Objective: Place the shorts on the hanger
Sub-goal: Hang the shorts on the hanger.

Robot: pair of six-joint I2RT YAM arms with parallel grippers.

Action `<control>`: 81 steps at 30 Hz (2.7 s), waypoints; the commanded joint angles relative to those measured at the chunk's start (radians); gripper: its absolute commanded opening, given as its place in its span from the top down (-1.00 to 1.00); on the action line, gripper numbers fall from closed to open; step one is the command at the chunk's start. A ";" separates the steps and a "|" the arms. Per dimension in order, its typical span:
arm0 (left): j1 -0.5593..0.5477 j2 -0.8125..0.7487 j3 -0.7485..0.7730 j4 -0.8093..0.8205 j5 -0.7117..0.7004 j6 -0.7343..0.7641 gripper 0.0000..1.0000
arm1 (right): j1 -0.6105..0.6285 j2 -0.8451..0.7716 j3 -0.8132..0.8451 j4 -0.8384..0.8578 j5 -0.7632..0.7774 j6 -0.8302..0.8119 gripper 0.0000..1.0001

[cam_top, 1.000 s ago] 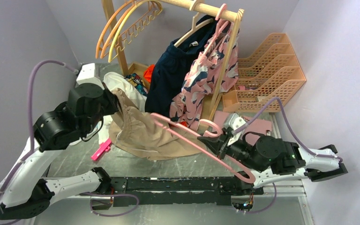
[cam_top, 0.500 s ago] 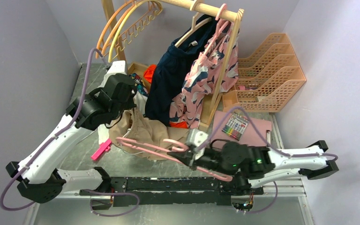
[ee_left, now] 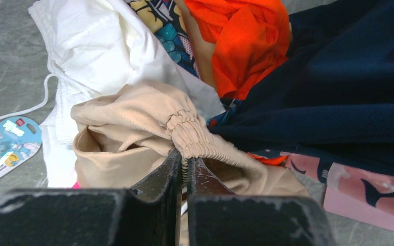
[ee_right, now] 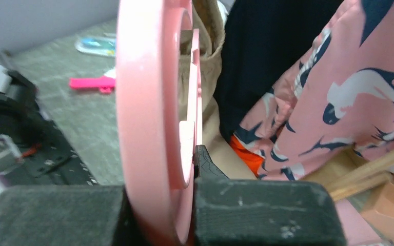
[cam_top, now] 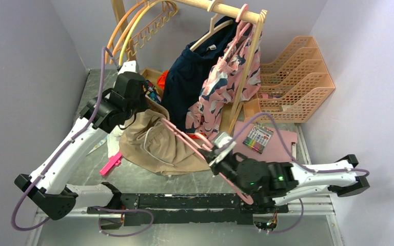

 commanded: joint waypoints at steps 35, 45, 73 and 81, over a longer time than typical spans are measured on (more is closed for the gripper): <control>0.058 0.052 0.127 0.131 0.132 0.036 0.86 | -0.066 0.548 0.151 0.300 -0.346 -0.061 1.00; 0.058 0.006 0.144 0.087 0.108 0.044 0.86 | -0.103 0.516 0.135 0.339 0.092 -0.039 1.00; 0.057 -0.153 0.112 0.008 0.209 0.073 0.86 | -0.099 -0.072 0.002 -0.151 0.031 0.036 1.00; 0.057 -0.195 -0.195 0.067 0.162 -0.016 0.86 | -0.099 -0.086 -0.029 -0.343 -0.265 0.153 1.00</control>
